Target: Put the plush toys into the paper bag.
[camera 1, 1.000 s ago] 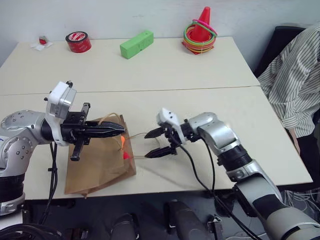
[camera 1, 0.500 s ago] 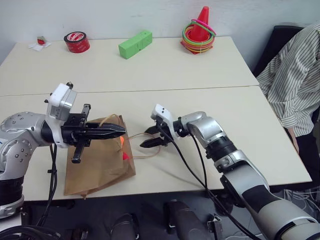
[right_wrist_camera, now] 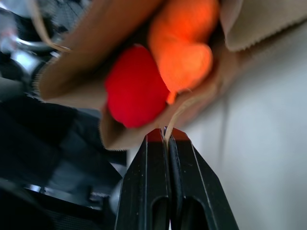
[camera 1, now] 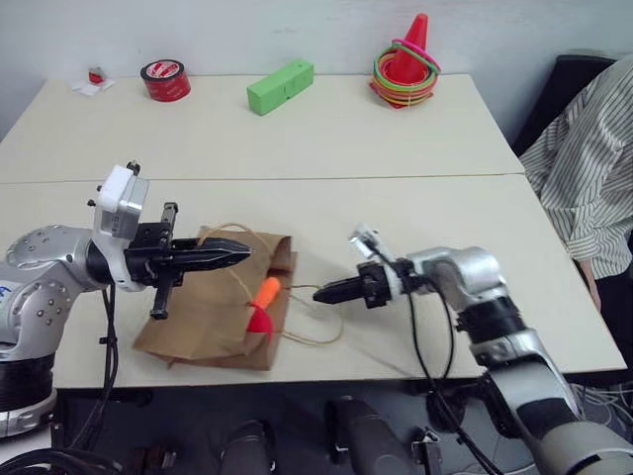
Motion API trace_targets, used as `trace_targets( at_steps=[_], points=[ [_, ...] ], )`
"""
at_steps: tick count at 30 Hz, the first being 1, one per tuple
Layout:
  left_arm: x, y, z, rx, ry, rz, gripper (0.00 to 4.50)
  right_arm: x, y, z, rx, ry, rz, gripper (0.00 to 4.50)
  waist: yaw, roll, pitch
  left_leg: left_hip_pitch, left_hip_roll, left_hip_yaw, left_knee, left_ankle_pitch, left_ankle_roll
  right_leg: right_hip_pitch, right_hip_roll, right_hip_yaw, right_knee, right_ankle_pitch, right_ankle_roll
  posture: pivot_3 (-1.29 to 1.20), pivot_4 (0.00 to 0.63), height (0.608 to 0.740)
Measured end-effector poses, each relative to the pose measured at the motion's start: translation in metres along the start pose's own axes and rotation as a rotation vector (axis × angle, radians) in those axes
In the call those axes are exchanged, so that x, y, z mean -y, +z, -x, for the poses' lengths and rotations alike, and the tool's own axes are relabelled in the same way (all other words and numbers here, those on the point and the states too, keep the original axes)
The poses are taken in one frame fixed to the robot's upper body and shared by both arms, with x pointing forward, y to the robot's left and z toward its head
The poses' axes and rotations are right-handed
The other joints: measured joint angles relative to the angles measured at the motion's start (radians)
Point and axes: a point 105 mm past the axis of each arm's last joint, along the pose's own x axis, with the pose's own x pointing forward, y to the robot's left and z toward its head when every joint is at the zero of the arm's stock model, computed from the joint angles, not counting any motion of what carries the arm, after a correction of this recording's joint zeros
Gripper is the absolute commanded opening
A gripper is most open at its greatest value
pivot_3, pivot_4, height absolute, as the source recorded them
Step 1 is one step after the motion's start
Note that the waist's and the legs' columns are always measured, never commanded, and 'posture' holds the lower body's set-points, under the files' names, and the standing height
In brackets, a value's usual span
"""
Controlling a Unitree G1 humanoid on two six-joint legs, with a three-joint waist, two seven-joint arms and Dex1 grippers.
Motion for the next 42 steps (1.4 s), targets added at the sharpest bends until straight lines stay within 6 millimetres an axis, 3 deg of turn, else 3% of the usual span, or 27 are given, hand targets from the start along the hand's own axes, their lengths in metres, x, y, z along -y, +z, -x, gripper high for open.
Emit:
trace_targets(
  at_steps=[5, 9, 12, 16, 18, 22, 24, 31, 34, 36, 38, 39, 42],
  points=[
    [-0.027, 0.008, -0.008, 0.115, 0.132, -0.05, 0.0, -0.041, 0.047, 0.039, 0.154, -0.002, 0.078, 0.03, -0.001, 0.0, 0.0, 0.0, -0.001, 0.0, -0.001, 0.0, 0.0, 0.0, 0.0, 0.0, 0.0, 0.0, 0.0, 0.0, 0.15, 0.74],
    [-0.045, 0.007, -0.017, 0.138, 0.185, -0.135, 0.0, -0.058, 0.08, 0.058, 0.245, -0.052, 0.15, 0.03, 0.001, 0.0, 0.0, -0.001, -0.001, -0.001, -0.001, 0.0, 0.0, 0.0, 0.001, 0.0, -0.002, 0.0, 0.001, 0.0, 0.15, 0.74],
    [-0.062, 0.008, -0.017, 0.142, 0.245, -0.2, 0.0, -0.056, 0.085, 0.062, 0.267, -0.082, 0.164, 0.03, 0.001, 0.0, 0.0, -0.003, 0.0, -0.001, -0.001, 0.0, 0.001, 0.0, 0.001, 0.0, -0.005, 0.001, 0.002, 0.0, 0.15, 0.74],
    [-0.07, 0.002, -0.024, 0.14, 0.256, -0.226, 0.0, -0.044, 0.085, 0.062, 0.3, -0.112, 0.151, 0.03, 0.001, 0.0, 0.0, -0.006, 0.0, 0.0, -0.001, -0.001, 0.003, -0.001, 0.0, 0.0, -0.009, 0.002, 0.004, 0.0, 0.15, 0.74],
    [-0.071, -0.003, -0.025, 0.13, 0.251, -0.209, 0.0, -0.036, 0.081, 0.062, 0.315, -0.117, 0.116, 0.41, 0.002, 0.0, 0.0, -0.007, 0.0, 0.0, -0.001, -0.001, 0.003, -0.001, 0.0, 0.0, -0.01, 0.002, 0.004, 0.0, 0.15, 0.74],
    [-0.067, -0.003, -0.028, 0.133, 0.219, -0.169, 0.85, -0.028, 0.076, 0.066, 0.343, -0.142, 0.106, 1.55, 0.007, 0.001, 0.0, -0.008, 0.0, 0.0, -0.001, -0.002, 0.003, -0.002, 0.0, 0.0, -0.01, 0.002, 0.004, 0.0, 0.15, 0.74],
    [-0.062, 0.003, -0.025, 0.131, 0.207, -0.168, 1.53, -0.037, 0.078, 0.07, 0.347, -0.121, 0.134, 2.33, 0.007, 0.002, 0.001, -0.007, 0.0, 0.0, -0.001, -0.002, 0.003, -0.002, 0.0, 0.0, -0.01, 0.002, 0.004, 0.0, 0.15, 0.74],
    [-0.055, 0.012, 0.021, 0.036, 0.301, -0.189, 3.48, -0.076, 0.082, 0.1, 0.355, -0.117, 0.245, 4.48, 0.008, 0.002, 0.001, -0.007, 0.001, 0.0, -0.001, -0.001, 0.003, -0.002, 0.0, 0.0, -0.01, 0.003, 0.004, 0.0, 0.15, 0.74],
    [-0.049, 0.012, 0.043, -0.051, 0.329, -0.184, 4.4, -0.086, 0.083, 0.11, 0.384, -0.137, 0.288, 4.5, 0.006, 0.002, 0.001, -0.007, 0.0, 0.0, -0.001, -0.001, 0.003, -0.002, 0.0, 0.0, -0.01, 0.003, 0.005, 0.0, 0.15, 0.74],
    [-0.042, 0.009, 0.052, -0.095, 0.33, -0.166, 4.46, -0.086, 0.083, 0.12, 0.417, -0.182, 0.326, 4.5, 0.009, 0.002, 0.001, -0.007, 0.0, 0.0, -0.001, -0.002, 0.004, -0.002, 0.0, 0.0, -0.012, 0.003, 0.005, 0.0, 0.15, 0.74],
    [-0.027, -0.006, 0.063, -0.162, 0.302, -0.099, 4.46, -0.078, 0.076, 0.132, 0.446, -0.269, 0.375, 4.5, 0.009, 0.002, 0.001, -0.007, 0.0, 0.0, -0.003, -0.002, 0.004, -0.001, 0.0, 0.0, -0.014, 0.003, 0.005, 0.0, 0.15, 0.74],
    [-0.019, -0.016, 0.067, -0.196, 0.29, -0.065, 4.46, -0.071, 0.068, 0.138, 0.438, -0.317, 0.396, 4.5, 0.01, 0.002, 0.001, -0.007, 0.0, 0.0, -0.004, -0.002, 0.004, -0.001, 0.0, -0.001, -0.016, 0.002, 0.005, 0.0, 0.15, 0.74],
    [0.0, -0.04, 0.076, -0.249, 0.272, 0.021, 4.5, -0.044, 0.032, 0.147, 0.317, -0.471, 0.434, 3.88, 0.019, 0.002, 0.001, -0.008, 0.001, 0.0, -0.006, -0.003, 0.004, -0.001, 0.0, -0.001, -0.019, 0.002, 0.005, 0.0, 0.15, 0.74]
  ],
)
